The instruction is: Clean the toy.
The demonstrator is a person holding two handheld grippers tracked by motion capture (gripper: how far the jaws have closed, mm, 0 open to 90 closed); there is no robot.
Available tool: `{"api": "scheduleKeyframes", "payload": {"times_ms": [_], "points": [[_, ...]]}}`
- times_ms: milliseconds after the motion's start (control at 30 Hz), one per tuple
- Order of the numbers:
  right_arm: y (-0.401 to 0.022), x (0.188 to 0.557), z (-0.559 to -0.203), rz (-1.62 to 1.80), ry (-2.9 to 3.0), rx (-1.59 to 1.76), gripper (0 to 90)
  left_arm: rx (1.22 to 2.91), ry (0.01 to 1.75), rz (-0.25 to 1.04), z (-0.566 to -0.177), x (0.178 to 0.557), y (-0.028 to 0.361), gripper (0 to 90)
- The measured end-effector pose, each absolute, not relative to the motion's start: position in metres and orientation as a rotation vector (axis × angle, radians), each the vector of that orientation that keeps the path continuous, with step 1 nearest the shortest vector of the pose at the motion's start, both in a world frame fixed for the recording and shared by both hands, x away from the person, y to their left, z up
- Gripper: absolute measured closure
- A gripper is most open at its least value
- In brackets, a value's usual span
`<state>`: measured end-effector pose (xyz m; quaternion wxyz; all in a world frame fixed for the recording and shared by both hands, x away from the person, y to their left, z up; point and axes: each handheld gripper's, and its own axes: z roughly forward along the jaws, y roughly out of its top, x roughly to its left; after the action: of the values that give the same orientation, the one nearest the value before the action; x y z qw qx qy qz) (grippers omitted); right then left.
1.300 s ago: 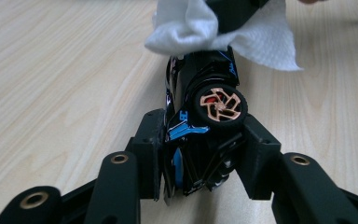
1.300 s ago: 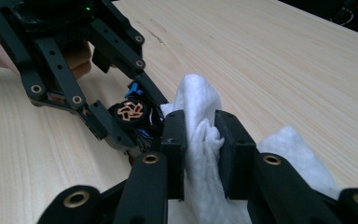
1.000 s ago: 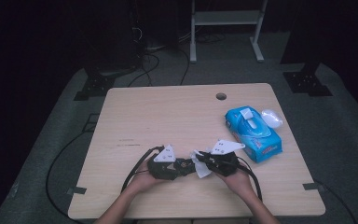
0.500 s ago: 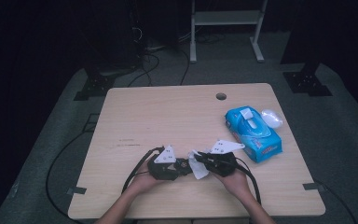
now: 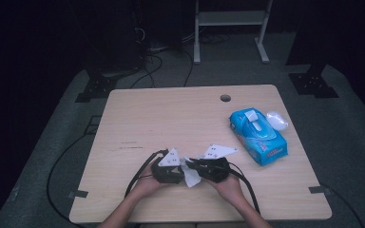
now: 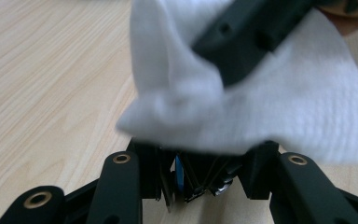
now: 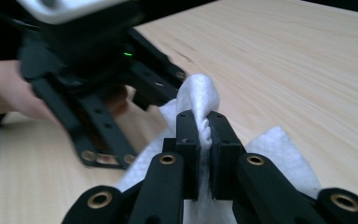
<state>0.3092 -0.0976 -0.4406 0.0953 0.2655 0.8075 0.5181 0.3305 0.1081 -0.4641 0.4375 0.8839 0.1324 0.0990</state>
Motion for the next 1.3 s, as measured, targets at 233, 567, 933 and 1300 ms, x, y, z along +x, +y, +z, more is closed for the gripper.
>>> {"api": "scheduleKeyframes", "payload": {"times_ms": [233,567,933,1300], "points": [[-0.112,0.309,-0.437,1.43,2.344,0.794,83.7,2.196,0.336,0.25,-0.464,0.331,0.11,58.2],[-0.098,0.306,-0.437,1.451,2.372,0.745,83.6,2.202,0.341,0.265,-0.464,0.332,0.111,58.2],[-0.106,0.309,-0.44,1.468,2.339,0.815,83.7,2.197,0.354,0.262,-0.464,0.331,0.112,58.1],[-0.126,0.312,-0.437,1.367,2.29,0.851,83.8,2.202,0.352,0.27,-0.463,0.332,0.116,58.1]]}}
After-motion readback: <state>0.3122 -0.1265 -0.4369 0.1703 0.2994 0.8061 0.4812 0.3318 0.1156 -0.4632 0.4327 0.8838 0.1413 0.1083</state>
